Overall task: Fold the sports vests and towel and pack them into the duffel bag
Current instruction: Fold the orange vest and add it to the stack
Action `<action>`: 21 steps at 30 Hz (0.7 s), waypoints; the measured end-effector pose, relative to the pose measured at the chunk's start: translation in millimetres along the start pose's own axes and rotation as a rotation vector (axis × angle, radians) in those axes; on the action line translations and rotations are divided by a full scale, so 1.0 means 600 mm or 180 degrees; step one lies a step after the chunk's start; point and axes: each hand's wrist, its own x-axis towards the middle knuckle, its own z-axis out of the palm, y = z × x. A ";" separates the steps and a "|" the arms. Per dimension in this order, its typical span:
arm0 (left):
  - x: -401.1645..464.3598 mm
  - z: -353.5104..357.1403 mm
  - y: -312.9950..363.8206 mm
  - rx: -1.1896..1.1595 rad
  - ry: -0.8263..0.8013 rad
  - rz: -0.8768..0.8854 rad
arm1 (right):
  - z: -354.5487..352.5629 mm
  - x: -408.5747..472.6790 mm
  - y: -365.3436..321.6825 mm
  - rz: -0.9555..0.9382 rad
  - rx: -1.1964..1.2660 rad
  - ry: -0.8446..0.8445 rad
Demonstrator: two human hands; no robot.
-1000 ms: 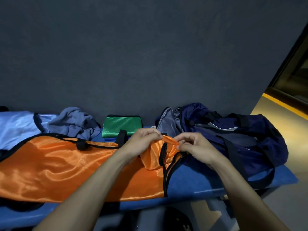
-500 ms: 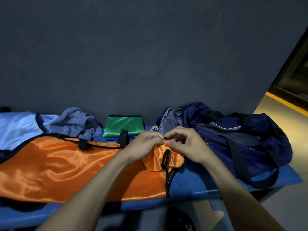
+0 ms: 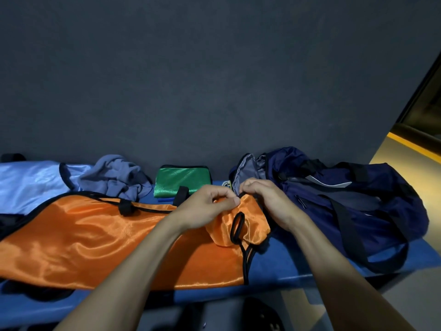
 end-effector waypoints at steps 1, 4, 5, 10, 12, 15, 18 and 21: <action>0.002 -0.001 0.000 0.0072 0.0006 0.0127 | -0.001 -0.001 -0.001 -0.0051 -0.0078 0.0091; 0.007 -0.003 0.002 0.0342 0.0061 0.0411 | -0.012 -0.013 -0.001 0.0074 -0.0355 0.0310; 0.008 -0.003 0.003 0.0433 0.0092 0.0463 | -0.018 -0.020 -0.001 0.0155 -0.0506 0.0265; 0.013 0.002 0.005 0.0716 0.0120 0.0595 | -0.037 -0.048 -0.001 0.0134 -0.0846 0.0071; 0.014 0.004 0.007 0.0736 0.0108 0.0632 | -0.038 -0.052 0.003 0.0020 -0.1044 -0.0074; 0.014 0.007 0.010 0.0859 0.0008 0.0629 | -0.045 -0.056 0.007 -0.0149 -0.1254 -0.0026; 0.012 0.001 0.019 0.0781 -0.0180 0.0455 | -0.054 -0.059 0.006 -0.0050 -0.1069 0.0198; 0.011 -0.008 0.037 0.0435 -0.0389 0.0365 | -0.052 -0.056 0.012 0.0133 -0.0947 0.0368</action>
